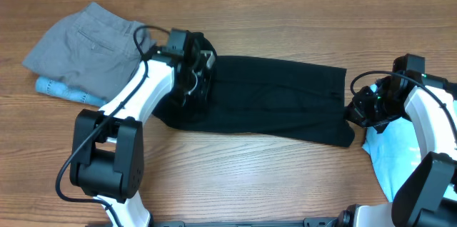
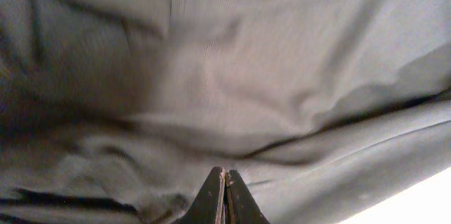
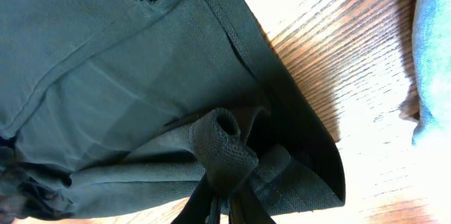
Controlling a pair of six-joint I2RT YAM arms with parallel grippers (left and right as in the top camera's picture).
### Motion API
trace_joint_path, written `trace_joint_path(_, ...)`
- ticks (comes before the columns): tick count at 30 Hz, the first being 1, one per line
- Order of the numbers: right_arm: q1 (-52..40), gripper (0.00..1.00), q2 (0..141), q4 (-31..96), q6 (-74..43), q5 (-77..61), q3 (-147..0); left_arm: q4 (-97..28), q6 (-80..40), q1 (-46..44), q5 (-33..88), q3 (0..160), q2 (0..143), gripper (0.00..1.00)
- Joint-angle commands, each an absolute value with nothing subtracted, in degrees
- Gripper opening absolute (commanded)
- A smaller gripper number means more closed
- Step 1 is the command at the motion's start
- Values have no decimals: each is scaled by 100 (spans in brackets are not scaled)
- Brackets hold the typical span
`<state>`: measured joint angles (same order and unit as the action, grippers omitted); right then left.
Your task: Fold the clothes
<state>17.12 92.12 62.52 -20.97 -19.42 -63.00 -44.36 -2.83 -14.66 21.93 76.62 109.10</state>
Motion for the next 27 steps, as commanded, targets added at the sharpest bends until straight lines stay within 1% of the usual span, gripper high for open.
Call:
trace_joint_path(1,1732,5,9120,6243,-2126,-1844,-6434,-4685,-301,-1468,1859,8018,10805,8)
trace_joint_path(2,1732,5,9120,6259,-2126,-1841,-6434,-4976,-301,-1468,1402,7898,10833,23)
trace_joint_path(3,1732,5,9120,6261,-2123,-1844,-6434,-4993,-301,-1468,1319,7780,10836,28)
trace_joint_path(6,1732,5,9120,6257,-2126,-1841,-6434,-4901,-390,-1459,1146,7373,10838,34)
trace_joint_path(9,1732,5,9120,6252,-2123,-1841,-6434,-4722,-478,-1450,1214,7041,10838,36)
trace_joint_path(12,1732,5,9120,6237,-2126,-1841,-6434,-4633,-475,-1450,1313,6914,10838,42)
trace_joint_path(14,1732,5,9120,6237,-2126,-1844,-6434,-4617,-475,-1461,1380,6910,10838,43)
trace_joint_path(16,1732,5,9120,6239,-2126,-1844,-6434,-4617,-480,-1472,1382,6910,10838,36)
trace_joint_path(19,1732,5,9120,6243,-2126,-1844,-6434,-4617,-497,-1470,1577,6914,10836,9)
trace_joint_path(20,1732,5,9120,6246,-2123,-1844,-6434,-4617,-497,-1468,1667,6921,10836,4)
trace_joint_path(22,1732,5,9120,6243,-2123,-1844,-6434,-4637,-541,-1444,1763,7002,10829,4)
trace_joint_path(27,1732,5,9120,6243,-2128,-1754,-6434,-4978,-615,-1347,1734,7769,10739,4)
